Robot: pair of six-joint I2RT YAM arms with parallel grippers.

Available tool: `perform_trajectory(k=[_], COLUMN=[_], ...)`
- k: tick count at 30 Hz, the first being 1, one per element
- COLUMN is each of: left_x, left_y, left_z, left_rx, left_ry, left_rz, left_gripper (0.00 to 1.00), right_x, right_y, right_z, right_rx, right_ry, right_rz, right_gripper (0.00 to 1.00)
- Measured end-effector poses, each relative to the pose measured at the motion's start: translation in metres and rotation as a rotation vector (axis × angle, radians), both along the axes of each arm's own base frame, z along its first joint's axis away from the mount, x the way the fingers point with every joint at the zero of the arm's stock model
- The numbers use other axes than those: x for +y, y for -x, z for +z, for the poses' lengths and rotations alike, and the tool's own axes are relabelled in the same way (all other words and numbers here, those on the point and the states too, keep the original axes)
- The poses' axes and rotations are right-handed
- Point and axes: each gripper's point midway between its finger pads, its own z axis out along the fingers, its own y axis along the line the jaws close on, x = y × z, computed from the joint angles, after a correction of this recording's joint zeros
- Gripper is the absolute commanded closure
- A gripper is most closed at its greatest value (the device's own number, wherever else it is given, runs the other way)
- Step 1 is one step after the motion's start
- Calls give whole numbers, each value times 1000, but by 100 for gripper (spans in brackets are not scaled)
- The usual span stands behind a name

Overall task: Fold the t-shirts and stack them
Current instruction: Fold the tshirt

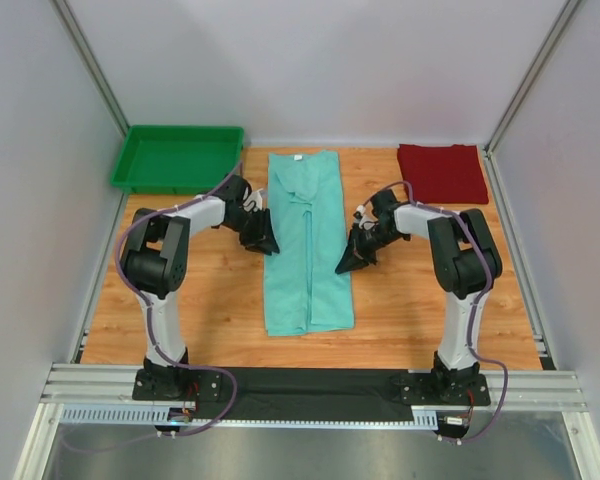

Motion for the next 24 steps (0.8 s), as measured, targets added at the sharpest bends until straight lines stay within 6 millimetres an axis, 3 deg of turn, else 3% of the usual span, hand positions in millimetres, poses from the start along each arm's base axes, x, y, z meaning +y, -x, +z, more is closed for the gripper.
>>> perform_trajectory(k=[3,6,8,10,12,16,18,20,24], left_x=[11,15,12,11,9,7,12,11,11], left_y=[6,7,15,35,62,130,168,193,192], left_z=[23,65,93,105,98,34,0,-12,-4], left_rx=[-49,-144,-219,-241,-224,-8,131,241,194], left_ry=[-52,-53,-21,12,57,108,84,93,82], left_rz=[-9,-4,-5,-9,-14,-14,-9,-4,24], left_gripper=[49,49,51,53,56,59,64,63,46], right_x=[2,4,4,1,-4,-16,-17,-18,-21], right_y=[-1,1,13,30,55,100,104,106,105], right_z=[18,37,41,35,20,-11,-11,-9,3], right_rx=[-47,-109,-116,-102,-48,59,47,42,-4], right_ry=[-16,-39,-49,-52,-45,-21,-24,-23,-6], right_rz=[4,13,23,29,32,43,36,35,34], right_gripper=[88,86,85,85,85,85,85,79,63])
